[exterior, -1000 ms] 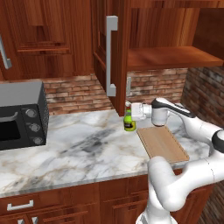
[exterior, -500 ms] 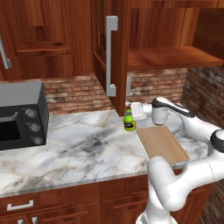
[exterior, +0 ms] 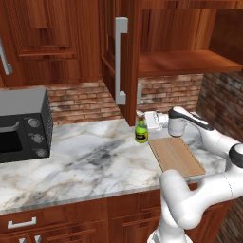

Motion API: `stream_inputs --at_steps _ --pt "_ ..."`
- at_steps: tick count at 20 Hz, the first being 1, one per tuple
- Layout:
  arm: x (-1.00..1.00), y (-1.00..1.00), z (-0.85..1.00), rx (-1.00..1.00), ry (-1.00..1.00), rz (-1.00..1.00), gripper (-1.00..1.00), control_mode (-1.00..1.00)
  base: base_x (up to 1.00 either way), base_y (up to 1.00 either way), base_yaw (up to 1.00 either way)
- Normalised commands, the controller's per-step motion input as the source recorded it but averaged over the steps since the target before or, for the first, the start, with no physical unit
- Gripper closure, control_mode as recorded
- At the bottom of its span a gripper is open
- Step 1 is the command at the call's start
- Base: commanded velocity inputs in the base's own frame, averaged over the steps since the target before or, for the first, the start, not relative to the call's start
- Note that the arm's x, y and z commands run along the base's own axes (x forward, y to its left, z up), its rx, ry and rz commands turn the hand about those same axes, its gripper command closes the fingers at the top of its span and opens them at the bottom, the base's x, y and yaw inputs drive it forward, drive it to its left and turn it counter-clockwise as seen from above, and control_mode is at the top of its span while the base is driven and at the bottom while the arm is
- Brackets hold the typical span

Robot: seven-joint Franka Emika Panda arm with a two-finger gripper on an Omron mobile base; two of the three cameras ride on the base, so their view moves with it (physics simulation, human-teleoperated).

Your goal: Grab the spray bottle from the cabinet, then place it next to the cutting board for sanitizing. Then grab the dish brush from the countertop next to the sink and place it next to the cutting board.

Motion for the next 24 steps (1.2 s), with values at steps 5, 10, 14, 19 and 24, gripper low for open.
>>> stream_inputs --at_steps 5,10,14,19,24 --pt "-0.03 -0.01 0.00 0.00 0.00 -0.04 -1.00 -1.00 0.00 0.00 0.00" --pt "-0.15 -0.09 0.00 0.00 0.00 -0.15 -1.00 -1.00 0.00 0.00 0.00" --pt "-0.26 -0.15 0.00 0.00 0.00 -0.23 -1.00 -1.00 0.00 0.00 0.00" --pt "-0.51 -0.09 0.18 0.02 -0.08 -0.26 -1.00 -1.00 0.00 0.00 0.00" --pt "-0.42 -0.20 0.26 0.04 -0.11 -0.21 -1.00 -1.00 0.00 0.00 0.00"
